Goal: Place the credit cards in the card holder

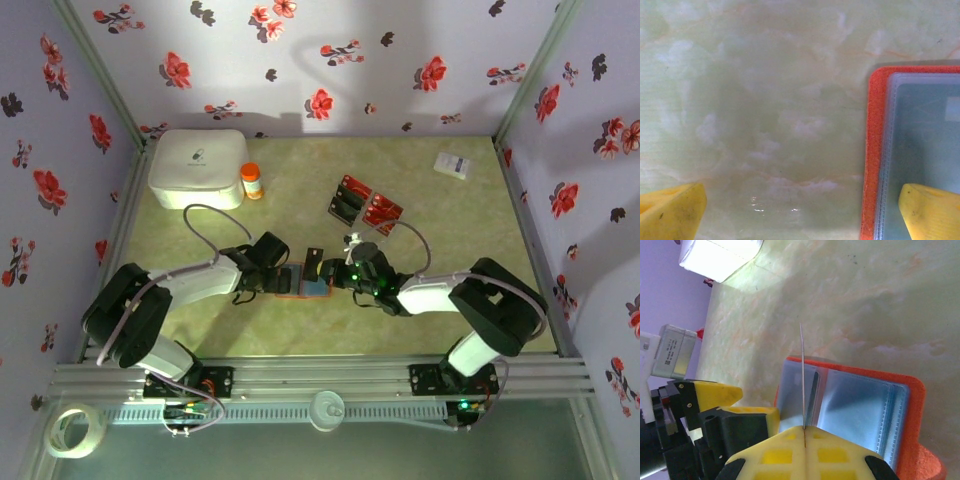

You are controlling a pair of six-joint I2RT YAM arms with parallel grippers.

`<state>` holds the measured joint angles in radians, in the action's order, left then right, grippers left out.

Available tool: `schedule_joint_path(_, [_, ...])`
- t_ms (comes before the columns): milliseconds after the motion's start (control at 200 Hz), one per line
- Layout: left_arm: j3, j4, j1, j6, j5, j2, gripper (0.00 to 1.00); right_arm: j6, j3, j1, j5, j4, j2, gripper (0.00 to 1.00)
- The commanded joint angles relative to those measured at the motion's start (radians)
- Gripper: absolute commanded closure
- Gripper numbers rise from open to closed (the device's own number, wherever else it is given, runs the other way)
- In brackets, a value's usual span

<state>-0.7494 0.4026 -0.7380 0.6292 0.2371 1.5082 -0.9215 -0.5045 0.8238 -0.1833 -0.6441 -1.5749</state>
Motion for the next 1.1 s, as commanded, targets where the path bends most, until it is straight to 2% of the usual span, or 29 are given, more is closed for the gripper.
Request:
schedule_joint_path(0, [0.027, 0.03, -0.009, 0.019, 0.034, -0.009, 0.0, -0.015, -0.009, 0.011, 0.017, -0.056, -0.031, 1.0])
schedule_joint_path(720, [0.035, 0.021, -0.015, 0.026, 0.034, -0.017, 0.0, -0.048, 0.005, 0.035, 0.025, -0.105, -0.092, 1.0])
schedule_joint_path(1095, [0.036, 0.021, -0.018, 0.029, 0.034, -0.025, 0.0, -0.082, 0.033, 0.052, 0.079, -0.077, -0.081, 1.0])
